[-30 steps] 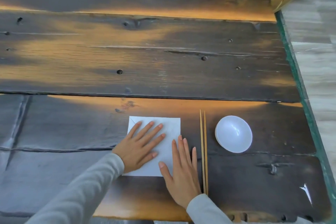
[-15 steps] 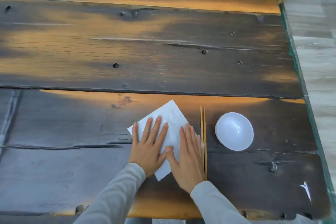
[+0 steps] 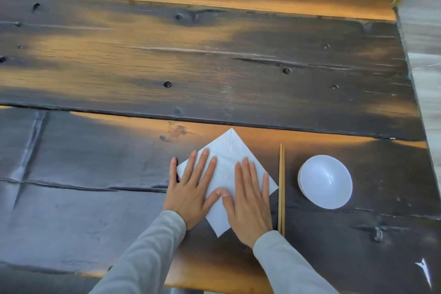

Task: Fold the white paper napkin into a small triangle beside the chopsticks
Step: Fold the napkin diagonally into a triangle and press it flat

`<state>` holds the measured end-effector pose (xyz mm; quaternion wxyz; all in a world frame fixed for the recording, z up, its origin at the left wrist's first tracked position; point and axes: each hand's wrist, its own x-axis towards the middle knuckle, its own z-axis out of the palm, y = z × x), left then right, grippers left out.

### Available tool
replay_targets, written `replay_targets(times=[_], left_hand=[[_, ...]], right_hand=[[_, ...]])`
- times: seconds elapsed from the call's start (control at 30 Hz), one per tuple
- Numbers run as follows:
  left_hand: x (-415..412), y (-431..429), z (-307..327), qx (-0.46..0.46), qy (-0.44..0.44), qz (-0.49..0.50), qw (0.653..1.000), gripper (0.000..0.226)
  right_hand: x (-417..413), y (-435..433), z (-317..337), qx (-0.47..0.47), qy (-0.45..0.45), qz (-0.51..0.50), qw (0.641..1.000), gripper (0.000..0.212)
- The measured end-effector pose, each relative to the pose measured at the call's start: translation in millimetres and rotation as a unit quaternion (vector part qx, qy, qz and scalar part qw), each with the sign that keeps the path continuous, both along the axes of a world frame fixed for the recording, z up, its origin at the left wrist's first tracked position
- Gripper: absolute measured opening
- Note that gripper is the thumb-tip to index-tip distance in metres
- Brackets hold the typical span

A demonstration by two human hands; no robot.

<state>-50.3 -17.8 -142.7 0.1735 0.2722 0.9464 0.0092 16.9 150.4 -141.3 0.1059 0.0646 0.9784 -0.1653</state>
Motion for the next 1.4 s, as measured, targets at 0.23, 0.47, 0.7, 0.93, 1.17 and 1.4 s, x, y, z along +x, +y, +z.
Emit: replay_targets(times=[0.23, 0.47, 0.7, 0.93, 1.17, 1.4], left_hand=[[-5, -14, 1, 0.010, 0.008, -0.007, 1.000, 0.075], [-5, -22, 1, 0.025, 0.013, 0.009, 1.000, 0.074], [-5, -34, -5, 0.059, 0.003, -0.048, 0.997, 0.074], [0, -34, -7, 0.070, 0.022, -0.033, 0.997, 0.080], [0, -35, -12, 0.079, 0.053, -0.032, 0.995, 0.087], [-1, -34, -13, 0.076, 0.062, -0.034, 0.995, 0.087]], right_hand=[[-6, -5, -1, 0.051, -0.006, 0.007, 0.999, 0.075], [-12, -14, 0, 0.064, -0.016, -0.021, 0.998, 0.081], [-11, -18, -5, 0.082, -0.010, -0.007, 0.997, 0.078], [-9, -7, -9, 0.072, -0.011, 0.002, 0.997, 0.084], [-10, -5, -14, 0.074, -0.001, 0.012, 0.997, 0.083], [-12, -5, -15, 0.084, 0.006, 0.017, 0.996, 0.085]])
